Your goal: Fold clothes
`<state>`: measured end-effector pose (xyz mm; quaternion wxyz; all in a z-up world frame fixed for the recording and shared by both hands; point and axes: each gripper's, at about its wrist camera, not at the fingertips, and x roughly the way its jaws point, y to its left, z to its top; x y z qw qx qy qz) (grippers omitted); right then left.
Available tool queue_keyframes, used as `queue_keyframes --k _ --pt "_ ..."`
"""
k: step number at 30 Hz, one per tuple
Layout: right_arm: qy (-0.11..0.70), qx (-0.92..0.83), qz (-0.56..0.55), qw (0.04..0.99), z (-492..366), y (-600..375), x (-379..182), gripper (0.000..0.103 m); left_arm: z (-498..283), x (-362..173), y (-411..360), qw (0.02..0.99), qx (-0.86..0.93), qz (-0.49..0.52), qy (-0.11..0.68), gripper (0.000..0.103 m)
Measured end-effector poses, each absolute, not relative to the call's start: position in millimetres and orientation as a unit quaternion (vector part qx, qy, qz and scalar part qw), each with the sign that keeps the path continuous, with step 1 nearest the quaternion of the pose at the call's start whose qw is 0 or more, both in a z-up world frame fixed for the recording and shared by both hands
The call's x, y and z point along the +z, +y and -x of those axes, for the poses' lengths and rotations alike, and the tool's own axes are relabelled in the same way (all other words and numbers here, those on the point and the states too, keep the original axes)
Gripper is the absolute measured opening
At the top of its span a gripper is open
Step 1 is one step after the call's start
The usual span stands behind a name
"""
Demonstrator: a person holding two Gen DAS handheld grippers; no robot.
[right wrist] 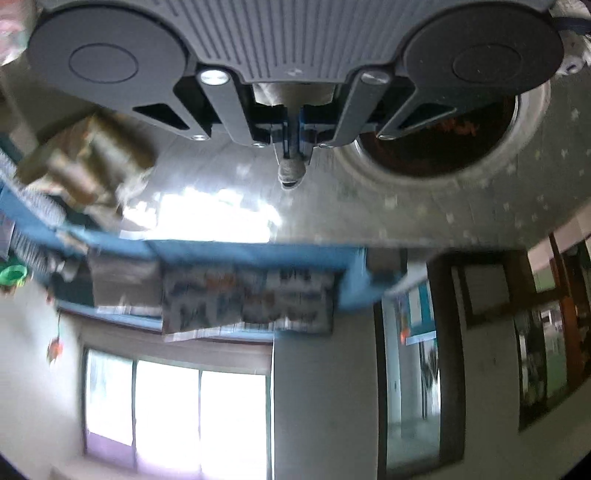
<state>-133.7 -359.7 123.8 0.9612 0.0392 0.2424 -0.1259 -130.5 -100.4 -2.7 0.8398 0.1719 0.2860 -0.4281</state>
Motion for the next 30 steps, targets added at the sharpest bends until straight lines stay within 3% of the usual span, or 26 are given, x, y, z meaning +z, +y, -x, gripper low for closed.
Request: queue_keyframes --k 9,11,12,13,17,19,24,30 --pt "0.244 -0.169 -0.04 0.954 181.7 -362.6 120.9 0.005 130.1 -3.6 -99.4 0.84 -0.43 -0.173 0.283 0.05" --pt "0.247 -0.178 -0.041 0.952 191.7 -363.5 119.0 0.012 129.5 -3.8 -99.3 0.84 -0.43 -0.173 0.283 0.05" --pt "0.249 -0.183 -0.041 0.95 196.7 -364.0 118.1 0.023 129.2 -3.9 -99.2 0.839 -0.431 -0.173 0.283 0.05" --pt "0.25 -0.188 -0.042 0.949 201.6 -364.4 117.2 0.028 128.9 -3.8 -99.4 0.839 -0.431 -0.173 0.283 0.05" --pt "0.256 -0.208 -0.043 0.943 221.5 -366.1 113.5 0.03 128.2 -3.3 -100.0 0.838 -0.431 -0.175 0.284 0.05" --pt "0.259 -0.213 -0.044 0.941 227.9 -366.6 112.7 0.044 128.6 -3.5 -100.1 0.839 -0.429 -0.174 0.284 0.05" --pt "0.27 -0.124 -0.056 0.953 161.8 -357.9 135.0 0.044 131.2 -3.2 -100.8 0.841 -0.425 -0.173 0.285 0.05" --pt "0.341 -0.089 -0.04 0.935 78.1 -357.8 112.8 0.044 131.2 -2.6 -101.3 0.84 -0.426 -0.174 0.287 0.05"
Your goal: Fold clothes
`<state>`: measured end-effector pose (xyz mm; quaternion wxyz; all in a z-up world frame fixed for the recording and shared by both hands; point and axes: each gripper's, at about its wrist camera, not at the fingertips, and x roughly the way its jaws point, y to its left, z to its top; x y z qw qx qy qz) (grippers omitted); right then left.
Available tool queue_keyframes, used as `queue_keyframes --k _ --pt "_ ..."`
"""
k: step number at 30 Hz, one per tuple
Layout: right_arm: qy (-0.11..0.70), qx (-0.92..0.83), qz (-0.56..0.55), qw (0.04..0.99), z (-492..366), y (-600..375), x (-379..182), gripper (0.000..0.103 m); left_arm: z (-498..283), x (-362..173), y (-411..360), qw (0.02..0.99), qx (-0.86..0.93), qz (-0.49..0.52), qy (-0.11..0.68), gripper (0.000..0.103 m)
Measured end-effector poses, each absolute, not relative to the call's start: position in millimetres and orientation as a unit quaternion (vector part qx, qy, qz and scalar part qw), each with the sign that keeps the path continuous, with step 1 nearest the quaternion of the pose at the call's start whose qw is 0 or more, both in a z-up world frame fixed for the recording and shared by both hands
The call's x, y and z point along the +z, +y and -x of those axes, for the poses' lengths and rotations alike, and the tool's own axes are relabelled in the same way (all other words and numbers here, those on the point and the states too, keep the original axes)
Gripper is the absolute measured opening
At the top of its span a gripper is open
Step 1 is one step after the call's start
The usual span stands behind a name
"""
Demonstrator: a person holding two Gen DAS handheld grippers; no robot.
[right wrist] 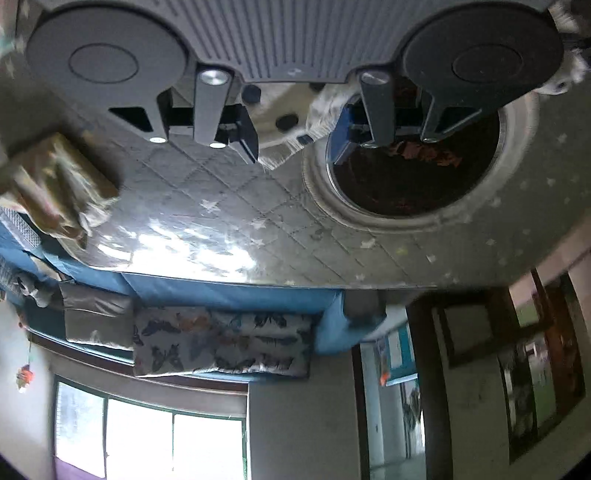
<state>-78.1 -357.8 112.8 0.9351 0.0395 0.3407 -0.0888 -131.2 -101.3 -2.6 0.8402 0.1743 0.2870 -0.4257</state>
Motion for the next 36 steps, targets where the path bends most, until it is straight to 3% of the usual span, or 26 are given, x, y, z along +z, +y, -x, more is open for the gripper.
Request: queue_keyframes --k 15,18,25,36 --pt "0.482 -0.024 0.07 0.873 21.9 -296.0 50.0 0.039 131.5 -3.3 -100.3 0.842 -0.425 -0.168 0.286 0.051" --pt "0.497 -0.042 0.056 0.865 19.3 -301.8 41.1 0.029 131.7 -3.6 -100.1 0.842 -0.425 -0.167 0.286 0.051" --pt "0.486 -0.056 0.036 0.871 12.8 -308.8 44.4 0.011 132.0 -2.2 -101.8 0.841 -0.424 -0.172 0.29 0.051" --pt "0.379 -0.016 0.013 0.925 -33.0 -283.1 116.2 0.008 136.5 -2.4 -100.5 0.843 -0.421 -0.169 0.289 0.051"
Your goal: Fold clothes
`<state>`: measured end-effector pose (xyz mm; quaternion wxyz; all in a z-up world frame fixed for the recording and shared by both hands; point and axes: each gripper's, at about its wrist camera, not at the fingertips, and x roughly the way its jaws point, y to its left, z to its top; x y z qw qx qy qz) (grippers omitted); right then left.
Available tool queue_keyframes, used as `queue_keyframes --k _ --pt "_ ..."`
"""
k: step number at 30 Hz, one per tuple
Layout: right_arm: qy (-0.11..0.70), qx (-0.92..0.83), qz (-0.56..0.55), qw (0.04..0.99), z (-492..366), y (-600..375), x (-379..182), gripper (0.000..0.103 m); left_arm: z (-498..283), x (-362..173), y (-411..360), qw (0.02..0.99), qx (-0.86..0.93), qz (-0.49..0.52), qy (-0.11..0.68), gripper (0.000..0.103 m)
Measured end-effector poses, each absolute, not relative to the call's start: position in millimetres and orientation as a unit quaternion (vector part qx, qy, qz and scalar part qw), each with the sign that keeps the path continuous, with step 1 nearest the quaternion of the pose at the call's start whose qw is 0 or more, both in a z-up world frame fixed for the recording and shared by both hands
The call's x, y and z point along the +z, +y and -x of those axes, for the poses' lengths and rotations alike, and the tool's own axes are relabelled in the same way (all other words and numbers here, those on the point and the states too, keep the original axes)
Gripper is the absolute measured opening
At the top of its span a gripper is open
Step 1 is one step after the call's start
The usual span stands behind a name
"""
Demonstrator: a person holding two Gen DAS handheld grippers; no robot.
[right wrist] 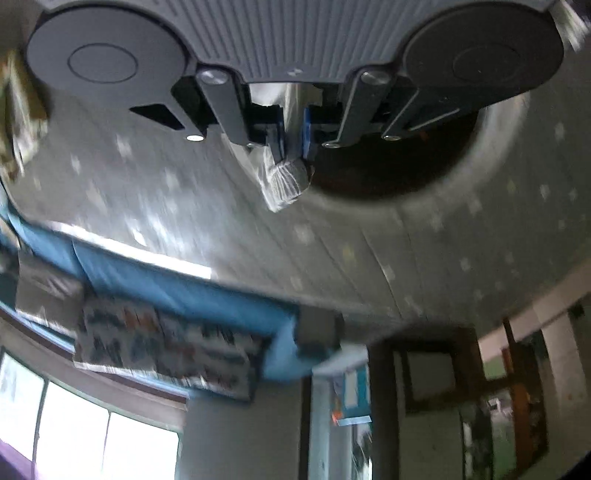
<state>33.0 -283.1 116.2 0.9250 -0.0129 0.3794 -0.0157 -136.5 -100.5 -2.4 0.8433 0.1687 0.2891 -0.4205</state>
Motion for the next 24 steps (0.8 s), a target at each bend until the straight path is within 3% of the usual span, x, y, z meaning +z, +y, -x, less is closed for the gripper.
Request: queue_keyframes --k 18,24 --pt "0.271 0.065 0.019 0.96 -141.4 -195.3 182.7 0.007 136.6 0.3 -98.5 0.845 -0.411 -0.152 0.307 0.052" --pt "0.282 0.074 0.027 0.956 -149.2 -188.8 182.0 0.016 134.9 0.9 -99.3 0.844 -0.411 -0.151 0.311 0.052"
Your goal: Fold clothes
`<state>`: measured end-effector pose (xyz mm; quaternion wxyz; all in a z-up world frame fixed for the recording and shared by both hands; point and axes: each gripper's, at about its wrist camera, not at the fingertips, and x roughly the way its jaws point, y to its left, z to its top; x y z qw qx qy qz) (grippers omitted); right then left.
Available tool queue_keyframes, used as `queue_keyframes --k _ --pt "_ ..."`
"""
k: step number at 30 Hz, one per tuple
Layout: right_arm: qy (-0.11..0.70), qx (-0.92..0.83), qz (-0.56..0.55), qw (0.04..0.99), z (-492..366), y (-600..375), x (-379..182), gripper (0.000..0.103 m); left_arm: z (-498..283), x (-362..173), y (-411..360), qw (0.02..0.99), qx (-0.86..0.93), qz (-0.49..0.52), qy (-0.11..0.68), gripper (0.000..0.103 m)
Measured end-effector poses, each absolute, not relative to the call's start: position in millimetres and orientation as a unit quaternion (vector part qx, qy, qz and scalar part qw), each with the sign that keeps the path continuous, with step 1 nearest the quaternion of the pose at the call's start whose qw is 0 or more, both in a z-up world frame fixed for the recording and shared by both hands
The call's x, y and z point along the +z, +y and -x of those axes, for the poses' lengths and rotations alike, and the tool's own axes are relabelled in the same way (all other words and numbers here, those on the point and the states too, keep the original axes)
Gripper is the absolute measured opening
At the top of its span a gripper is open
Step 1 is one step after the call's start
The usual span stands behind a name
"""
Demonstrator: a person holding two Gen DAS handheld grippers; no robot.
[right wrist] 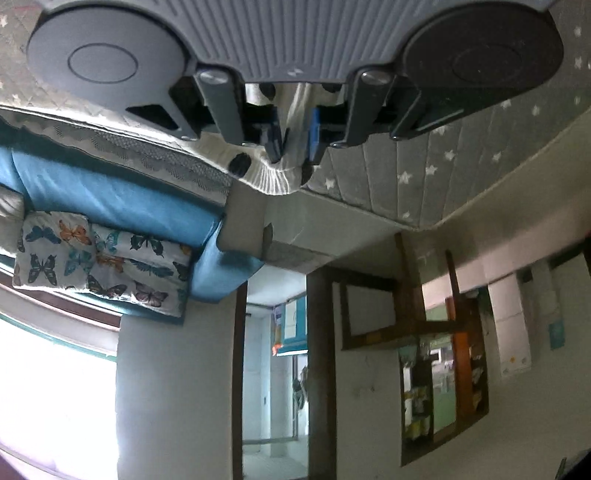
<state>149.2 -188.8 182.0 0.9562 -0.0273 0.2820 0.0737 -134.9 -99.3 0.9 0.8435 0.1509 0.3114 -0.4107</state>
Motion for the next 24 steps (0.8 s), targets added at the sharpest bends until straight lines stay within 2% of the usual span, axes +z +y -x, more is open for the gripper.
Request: queue_keyframes --k 5,10,14,24 --pt "0.296 0.065 0.05 0.952 -123.5 -200.7 181.3 0.029 132.0 4.1 -101.2 0.84 -0.409 -0.153 0.321 0.053" --pt "0.31 0.058 0.051 0.947 -78.0 -220.4 182.0 0.048 126.9 9.0 -104.5 0.833 -0.406 -0.154 0.342 0.054" --pt "0.33 0.059 0.051 0.941 -28.8 -237.0 168.2 0.049 125.7 16.1 -105.6 0.833 -0.403 -0.157 0.344 0.056" --pt "0.397 0.109 0.088 0.907 110.0 -239.6 76.1 0.049 105.7 51.1 -96.6 0.854 -0.386 -0.135 0.322 0.06"
